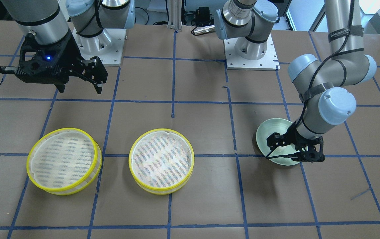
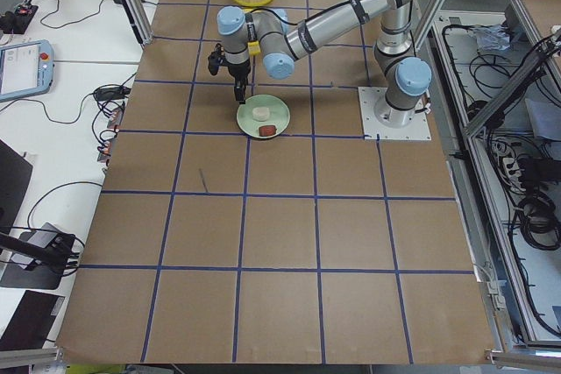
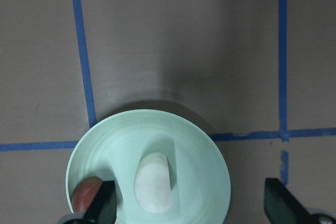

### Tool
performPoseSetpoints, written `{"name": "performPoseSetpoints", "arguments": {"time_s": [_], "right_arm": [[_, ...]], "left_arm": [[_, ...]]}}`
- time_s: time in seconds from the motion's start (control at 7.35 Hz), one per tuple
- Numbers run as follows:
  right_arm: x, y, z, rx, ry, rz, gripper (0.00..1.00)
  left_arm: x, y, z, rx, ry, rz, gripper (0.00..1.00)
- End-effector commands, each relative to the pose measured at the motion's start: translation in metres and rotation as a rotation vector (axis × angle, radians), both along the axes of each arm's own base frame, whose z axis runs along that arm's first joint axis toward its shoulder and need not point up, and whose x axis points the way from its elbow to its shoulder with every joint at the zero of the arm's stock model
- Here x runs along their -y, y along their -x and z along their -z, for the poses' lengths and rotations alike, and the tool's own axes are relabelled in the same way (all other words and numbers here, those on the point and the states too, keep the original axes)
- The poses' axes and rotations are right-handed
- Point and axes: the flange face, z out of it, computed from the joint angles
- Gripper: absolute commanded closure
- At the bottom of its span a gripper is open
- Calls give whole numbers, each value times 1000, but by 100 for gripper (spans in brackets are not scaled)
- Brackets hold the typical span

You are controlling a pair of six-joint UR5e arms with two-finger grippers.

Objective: Stack buns with steamer

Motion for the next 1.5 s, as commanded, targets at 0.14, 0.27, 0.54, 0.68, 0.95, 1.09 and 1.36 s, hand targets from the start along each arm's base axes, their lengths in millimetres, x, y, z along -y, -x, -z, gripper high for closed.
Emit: {"name": "performPoseSetpoints", "arguments": {"time_s": [0.14, 0.27, 0.54, 0.68, 0.95, 1.09, 1.36], "right_arm": [[-1, 0, 1, 2, -2, 1, 0], [-1, 0, 1, -1, -2, 1, 0], [-1, 0, 1, -2, -2, 1, 0], [-1, 0, 0, -2, 0, 1, 0], [-1, 0, 1, -1, -2, 1, 0], [-1, 0, 1, -1, -2, 1, 0], [-1, 0, -1, -2, 0, -1, 0]], "left_arm": [[-16, -1, 23, 4, -41, 6, 4], [-15, -1, 29, 3, -52, 11, 4], [-16, -3, 38, 18, -76, 21, 16], [-17, -8, 37, 66, -91, 51, 45], [-17, -8, 36, 60, -87, 47, 85], [-16, -8, 33, 62, -81, 32, 99], [9, 14, -29, 55, 2, -1, 100]]}}
